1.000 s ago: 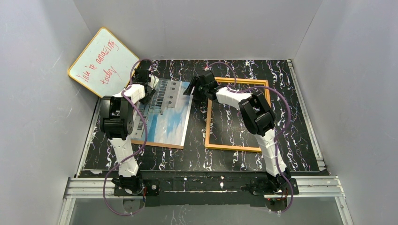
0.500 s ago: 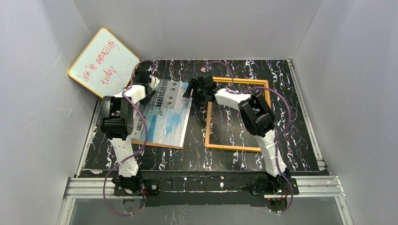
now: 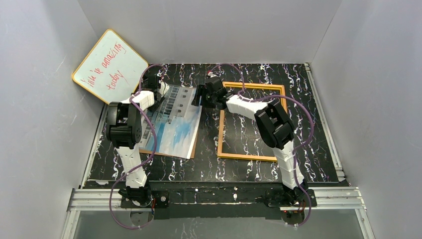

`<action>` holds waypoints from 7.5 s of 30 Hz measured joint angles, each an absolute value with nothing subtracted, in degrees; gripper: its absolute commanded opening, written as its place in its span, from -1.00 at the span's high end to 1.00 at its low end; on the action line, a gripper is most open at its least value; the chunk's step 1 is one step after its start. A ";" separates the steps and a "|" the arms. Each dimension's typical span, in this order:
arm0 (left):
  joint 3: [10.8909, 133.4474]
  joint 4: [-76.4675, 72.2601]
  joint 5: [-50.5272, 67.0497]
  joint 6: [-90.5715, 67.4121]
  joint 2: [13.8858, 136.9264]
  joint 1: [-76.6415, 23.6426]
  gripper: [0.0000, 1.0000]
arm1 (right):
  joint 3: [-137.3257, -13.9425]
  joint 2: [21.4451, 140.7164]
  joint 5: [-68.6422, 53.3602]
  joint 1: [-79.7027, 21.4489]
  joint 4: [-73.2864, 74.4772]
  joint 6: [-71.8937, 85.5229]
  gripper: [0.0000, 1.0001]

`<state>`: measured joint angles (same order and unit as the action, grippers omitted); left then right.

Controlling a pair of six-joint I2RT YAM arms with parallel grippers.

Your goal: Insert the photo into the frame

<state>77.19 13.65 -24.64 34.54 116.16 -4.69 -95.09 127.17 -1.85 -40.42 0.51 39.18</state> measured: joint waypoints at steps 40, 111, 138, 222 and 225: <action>75.18 17.17 -23.59 35.31 114.17 -5.76 0.04 | -86.37 117.60 -11.33 -41.25 -9.04 51.33 -0.44; 78.56 24.95 -20.69 34.09 114.19 -5.30 -0.41 | -82.63 119.31 -11.18 -41.56 -10.39 53.54 0.97; 83.13 42.74 -6.31 27.42 110.24 -20.80 -0.96 | -58.92 70.13 -18.59 -0.36 20.40 43.64 0.97; 77.03 21.69 -21.30 10.83 109.21 -37.78 -0.96 | -77.69 78.37 -18.52 8.54 36.25 35.42 0.97; 76.51 25.52 -13.32 8.86 105.89 -37.71 -0.96 | -78.17 78.52 -18.87 8.86 36.18 36.05 0.97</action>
<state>76.51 25.52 -13.32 8.86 105.89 -37.71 -78.17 78.52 -18.87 8.86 36.18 36.05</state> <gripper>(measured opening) 0.981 0.034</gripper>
